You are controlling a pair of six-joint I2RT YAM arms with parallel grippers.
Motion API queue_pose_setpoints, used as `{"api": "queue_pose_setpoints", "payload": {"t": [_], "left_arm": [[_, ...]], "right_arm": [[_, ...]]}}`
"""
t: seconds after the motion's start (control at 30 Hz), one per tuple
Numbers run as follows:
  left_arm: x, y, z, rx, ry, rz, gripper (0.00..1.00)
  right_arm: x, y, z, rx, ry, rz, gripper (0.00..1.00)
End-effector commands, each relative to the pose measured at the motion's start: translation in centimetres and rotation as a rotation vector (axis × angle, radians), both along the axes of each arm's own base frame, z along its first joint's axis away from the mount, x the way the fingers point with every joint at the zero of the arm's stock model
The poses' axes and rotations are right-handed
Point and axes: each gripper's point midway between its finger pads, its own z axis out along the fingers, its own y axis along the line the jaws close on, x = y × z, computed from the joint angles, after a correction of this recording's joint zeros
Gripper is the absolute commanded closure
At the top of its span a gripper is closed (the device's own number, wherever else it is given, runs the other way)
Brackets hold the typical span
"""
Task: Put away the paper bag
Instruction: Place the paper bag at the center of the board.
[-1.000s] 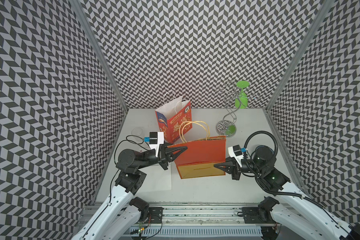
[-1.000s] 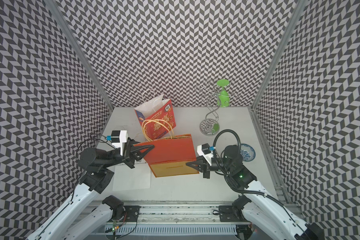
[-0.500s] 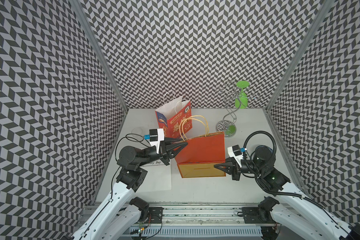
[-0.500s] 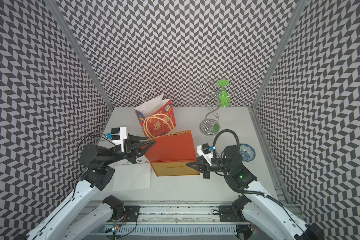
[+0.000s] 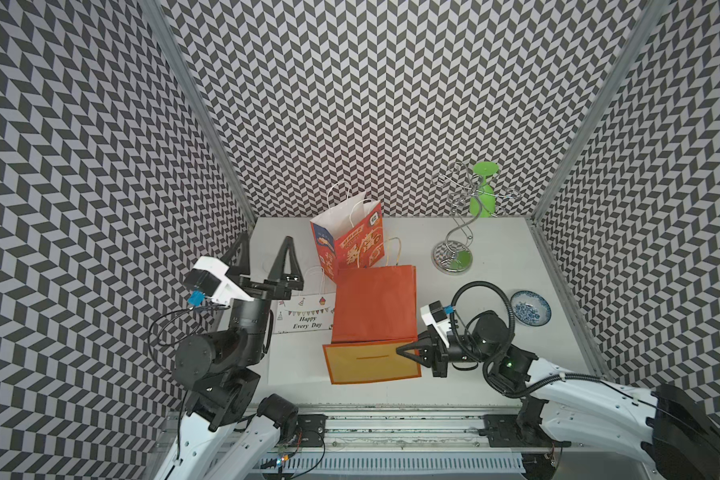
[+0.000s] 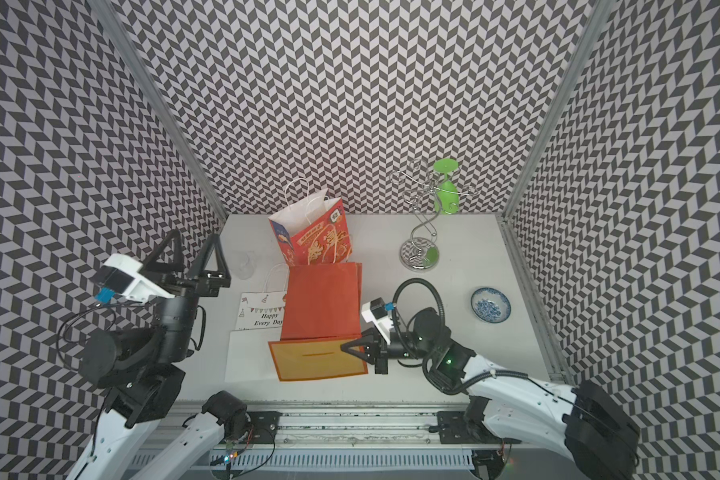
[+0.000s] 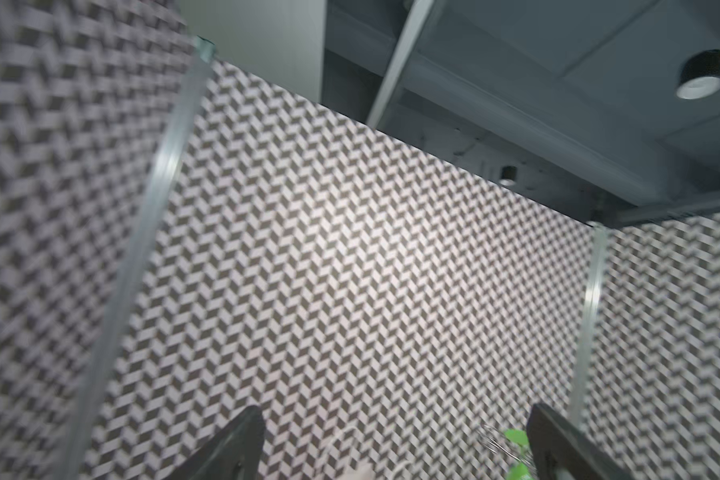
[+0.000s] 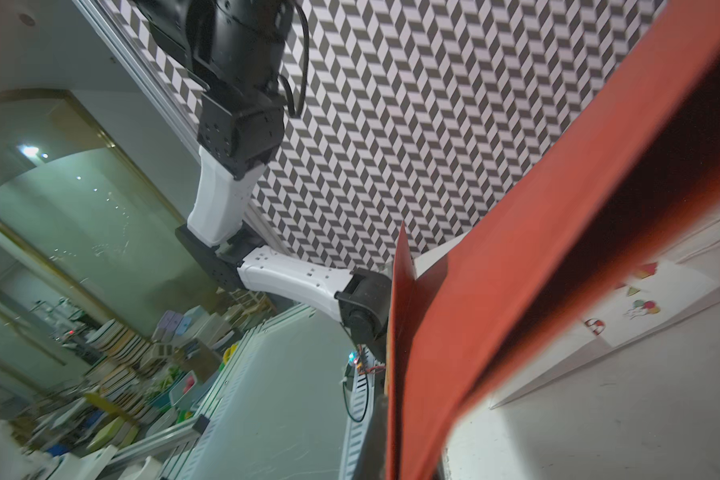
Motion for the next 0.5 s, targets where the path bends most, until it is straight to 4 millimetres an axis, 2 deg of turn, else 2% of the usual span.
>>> {"api": "queue_pose_setpoints", "payload": {"t": [0.0, 0.03, 0.17, 0.33, 0.47], "left_arm": [[0.2, 4.2, -1.4, -0.053, 0.081, 0.245, 0.00], [-1.2, 4.8, -0.7, -0.075, 0.045, 0.238, 0.00], [-1.7, 5.0, -0.1, -0.076, 0.067, 0.224, 0.00], [-1.9, 5.4, -1.0, -0.128, 0.086, 0.211, 0.00], [-1.4, 5.0, -1.5, -0.145, 0.107, 0.184, 0.00]], "right_arm": [[0.7, 2.9, 5.9, 0.227, -0.026, -0.044, 1.00], [0.3, 4.6, 5.9, 0.232, -0.003, 0.000, 1.00], [-1.8, 10.4, 5.1, 0.209, 0.071, 0.174, 1.00], [1.4, 15.3, 2.8, 0.165, 0.242, 0.064, 1.00], [3.6, 17.1, 0.2, 0.120, 0.315, -0.025, 1.00]]}}
